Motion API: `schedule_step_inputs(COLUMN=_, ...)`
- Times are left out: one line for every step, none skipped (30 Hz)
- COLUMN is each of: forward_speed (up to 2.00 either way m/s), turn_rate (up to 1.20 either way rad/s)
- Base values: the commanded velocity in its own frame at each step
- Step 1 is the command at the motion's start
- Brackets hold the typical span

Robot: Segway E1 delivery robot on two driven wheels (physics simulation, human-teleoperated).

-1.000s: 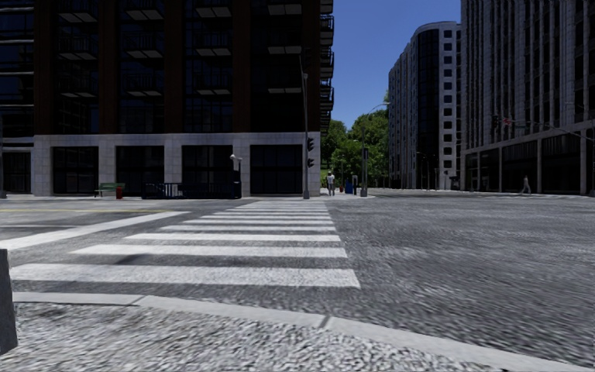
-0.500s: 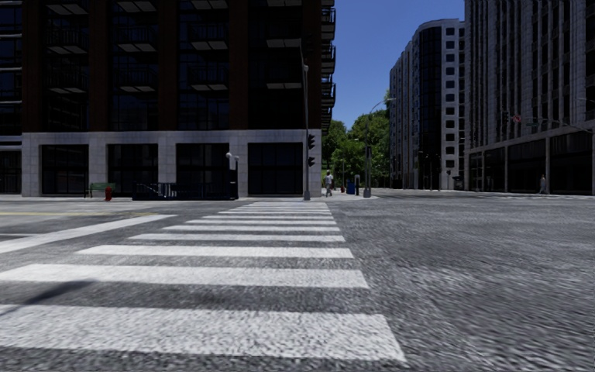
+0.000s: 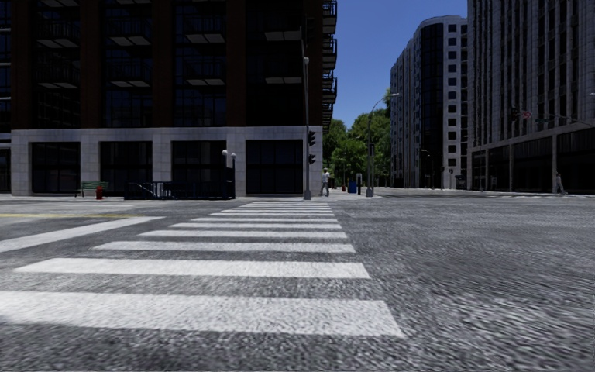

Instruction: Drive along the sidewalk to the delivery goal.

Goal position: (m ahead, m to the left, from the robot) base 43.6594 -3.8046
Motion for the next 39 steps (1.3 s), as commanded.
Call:
schedule_step_inputs(forward_speed=1.13, turn_rate=0.0)
schedule_step_inputs(forward_speed=1.13, turn_rate=0.0)
schedule_step_inputs(forward_speed=1.13, turn_rate=0.0)
schedule_step_inputs(forward_speed=1.13, turn_rate=0.0)
schedule_step_inputs(forward_speed=1.13, turn_rate=0.0)
schedule_step_inputs(forward_speed=1.13, turn_rate=0.0)
schedule_step_inputs(forward_speed=1.13, turn_rate=0.0)
schedule_step_inputs(forward_speed=1.13, turn_rate=0.0)
schedule_step_inputs(forward_speed=1.13, turn_rate=0.0)
schedule_step_inputs(forward_speed=1.13, turn_rate=0.0)
schedule_step_inputs(forward_speed=1.14, turn_rate=0.0)
schedule_step_inputs(forward_speed=1.15, turn_rate=0.0)
schedule_step_inputs(forward_speed=1.15, turn_rate=0.0)
schedule_step_inputs(forward_speed=1.16, turn_rate=0.0)
schedule_step_inputs(forward_speed=1.18, turn_rate=0.0)
schedule_step_inputs(forward_speed=1.22, turn_rate=0.0)
schedule_step_inputs(forward_speed=1.22, turn_rate=0.0)
schedule_step_inputs(forward_speed=1.24, turn_rate=0.0)
schedule_step_inputs(forward_speed=1.25, turn_rate=0.0)
schedule_step_inputs(forward_speed=1.25, turn_rate=0.0)
schedule_step_inputs(forward_speed=1.26, turn_rate=0.0)
schedule_step_inputs(forward_speed=1.27, turn_rate=0.0)
schedule_step_inputs(forward_speed=1.27, turn_rate=0.0)
schedule_step_inputs(forward_speed=1.27, turn_rate=0.0)
schedule_step_inputs(forward_speed=1.28, turn_rate=0.0)
schedule_step_inputs(forward_speed=1.28, turn_rate=0.0)
schedule_step_inputs(forward_speed=1.28, turn_rate=0.0)
schedule_step_inputs(forward_speed=1.28, turn_rate=0.0)
schedule_step_inputs(forward_speed=1.28, turn_rate=0.18)
schedule_step_inputs(forward_speed=1.28, turn_rate=0.31)
schedule_step_inputs(forward_speed=1.3, turn_rate=0.35)
schedule_step_inputs(forward_speed=1.3, turn_rate=0.35)
schedule_step_inputs(forward_speed=2.0, turn_rate=0.36)
schedule_step_inputs(forward_speed=2.0, turn_rate=0.36)
schedule_step_inputs(forward_speed=2.0, turn_rate=0.36)
schedule_step_inputs(forward_speed=2.0, turn_rate=0.37)
schedule_step_inputs(forward_speed=2.0, turn_rate=0.37)
schedule_step_inputs(forward_speed=2.0, turn_rate=0.37)
schedule_step_inputs(forward_speed=2.0, turn_rate=0.37)
